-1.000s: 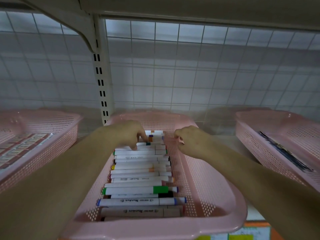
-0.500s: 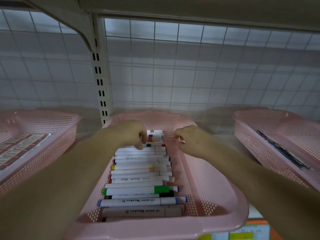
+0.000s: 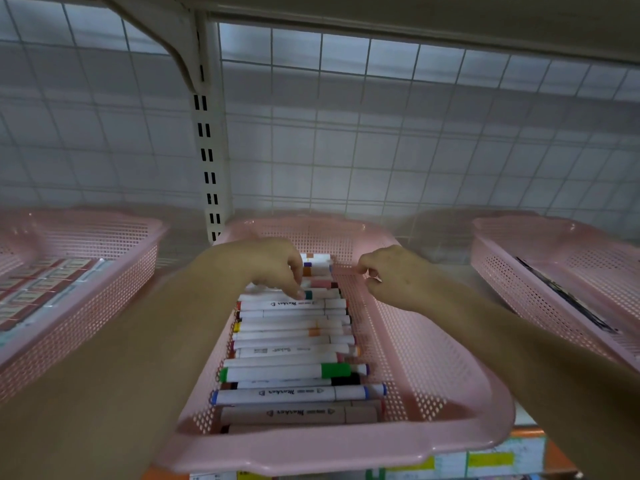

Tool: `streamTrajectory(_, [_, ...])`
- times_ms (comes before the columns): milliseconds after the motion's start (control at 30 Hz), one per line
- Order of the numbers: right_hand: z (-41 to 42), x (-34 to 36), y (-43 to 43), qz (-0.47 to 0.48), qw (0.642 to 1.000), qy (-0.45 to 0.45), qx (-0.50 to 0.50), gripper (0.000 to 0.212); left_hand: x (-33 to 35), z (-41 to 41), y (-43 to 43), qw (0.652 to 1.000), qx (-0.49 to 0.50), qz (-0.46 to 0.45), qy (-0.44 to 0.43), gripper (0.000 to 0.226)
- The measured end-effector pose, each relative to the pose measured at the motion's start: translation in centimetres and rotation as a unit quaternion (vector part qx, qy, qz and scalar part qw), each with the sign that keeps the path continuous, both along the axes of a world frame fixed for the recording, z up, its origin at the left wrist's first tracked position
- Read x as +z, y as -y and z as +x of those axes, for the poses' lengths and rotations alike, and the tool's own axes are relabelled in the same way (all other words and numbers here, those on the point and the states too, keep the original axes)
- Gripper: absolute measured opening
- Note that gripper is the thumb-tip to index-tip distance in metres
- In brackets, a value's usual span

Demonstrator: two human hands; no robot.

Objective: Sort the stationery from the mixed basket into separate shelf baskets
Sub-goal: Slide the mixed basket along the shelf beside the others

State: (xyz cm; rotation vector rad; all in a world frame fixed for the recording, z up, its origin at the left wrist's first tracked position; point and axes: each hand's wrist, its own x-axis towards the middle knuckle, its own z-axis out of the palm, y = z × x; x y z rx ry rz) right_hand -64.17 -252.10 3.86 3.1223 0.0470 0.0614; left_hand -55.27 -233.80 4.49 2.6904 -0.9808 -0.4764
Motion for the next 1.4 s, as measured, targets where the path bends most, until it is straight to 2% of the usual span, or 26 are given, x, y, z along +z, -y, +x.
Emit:
streamTrajectory(367, [0.0,0.0,0.0,-0.01,1.0,0.009,0.008,0.029,-0.1,-0.1,0.0,0.998,0.002,0.033,-0.061,0.015])
streamTrajectory(567, [0.1,-0.1,0.2,-0.005,1.0,0.016,0.022,0.03,-0.1,0.0,0.0,0.999,-0.001,0.022,-0.045,0.013])
streamTrajectory(700, [0.1,-0.3,0.3,-0.016,0.999,0.021,0.047,0.03,-0.7,-0.5,0.5,0.999,-0.007,0.029,0.024,0.013])
streamTrajectory(800, [0.4,-0.5,0.2,-0.037,0.996,0.024,0.079,0.028,-0.2,-1.3,1.0,0.996,0.001,0.025,0.083,0.025])
streamTrajectory(967, [0.8,-0.3,0.0,-0.041,0.988,0.058,0.136,0.031,3.1,-3.0,-1.1,0.971,0.02,0.028,0.237,0.034])
streamTrajectory(1067, [0.7,0.6,-0.7,-0.061,0.985,0.055,0.154,0.028,4.3,-5.3,-4.9,0.958,0.021,0.02,0.286,0.045])
streamTrajectory(1200, [0.9,3.1,-4.8,-0.058,0.986,0.035,0.154,0.039,5.5,-8.8,-12.0,0.94,0.063,0.085,0.323,0.044])
streamTrajectory(1300, [0.3,5.0,-9.8,-0.099,0.975,0.053,0.192,0.038,6.2,-10.2,-17.6,0.928,0.089,0.091,0.349,0.064])
streamTrajectory(1400, [-1.5,6.4,-15.8,-0.164,0.945,0.095,0.265,0.036,5.2,-10.2,-22.5,0.925,0.098,0.082,0.358,0.055])
